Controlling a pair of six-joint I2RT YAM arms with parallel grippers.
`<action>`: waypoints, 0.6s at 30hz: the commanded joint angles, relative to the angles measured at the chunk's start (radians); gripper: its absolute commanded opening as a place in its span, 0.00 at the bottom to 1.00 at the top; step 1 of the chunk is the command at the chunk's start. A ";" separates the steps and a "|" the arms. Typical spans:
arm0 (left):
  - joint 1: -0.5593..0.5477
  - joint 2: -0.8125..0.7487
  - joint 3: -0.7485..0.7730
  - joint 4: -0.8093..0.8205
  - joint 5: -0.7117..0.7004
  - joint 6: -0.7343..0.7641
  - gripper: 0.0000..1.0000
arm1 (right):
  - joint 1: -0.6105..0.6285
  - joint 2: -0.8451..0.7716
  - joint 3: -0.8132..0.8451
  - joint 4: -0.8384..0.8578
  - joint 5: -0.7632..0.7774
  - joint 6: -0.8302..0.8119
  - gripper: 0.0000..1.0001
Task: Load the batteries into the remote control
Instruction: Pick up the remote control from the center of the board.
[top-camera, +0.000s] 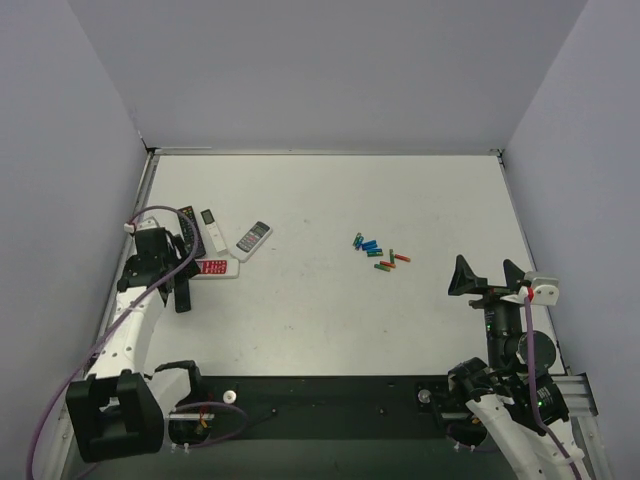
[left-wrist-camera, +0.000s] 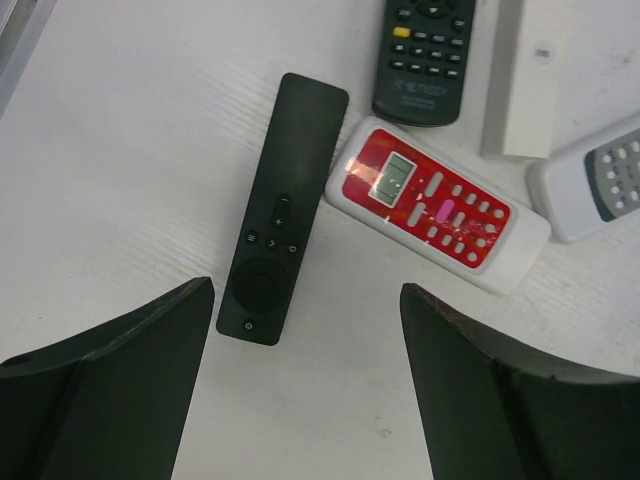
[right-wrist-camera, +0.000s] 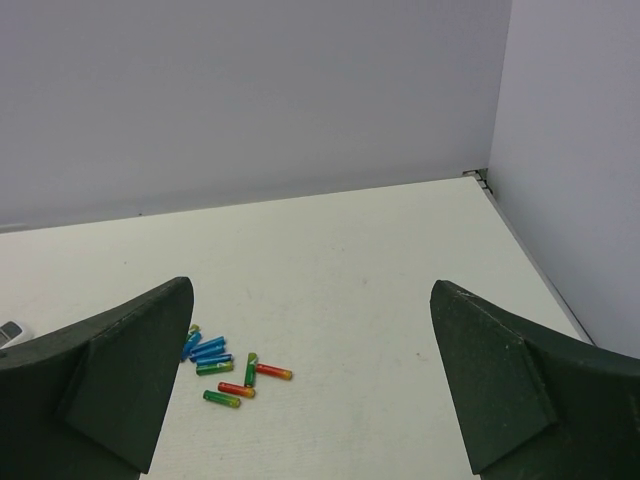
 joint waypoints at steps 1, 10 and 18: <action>0.104 0.116 0.079 -0.048 0.101 -0.018 0.85 | 0.013 -0.032 0.001 0.043 -0.008 0.006 1.00; 0.194 0.346 0.124 -0.061 0.201 0.013 0.77 | 0.019 -0.019 0.001 0.040 -0.011 0.003 1.00; 0.188 0.498 0.187 -0.080 0.206 0.046 0.76 | 0.023 -0.019 -0.001 0.045 -0.002 0.003 1.00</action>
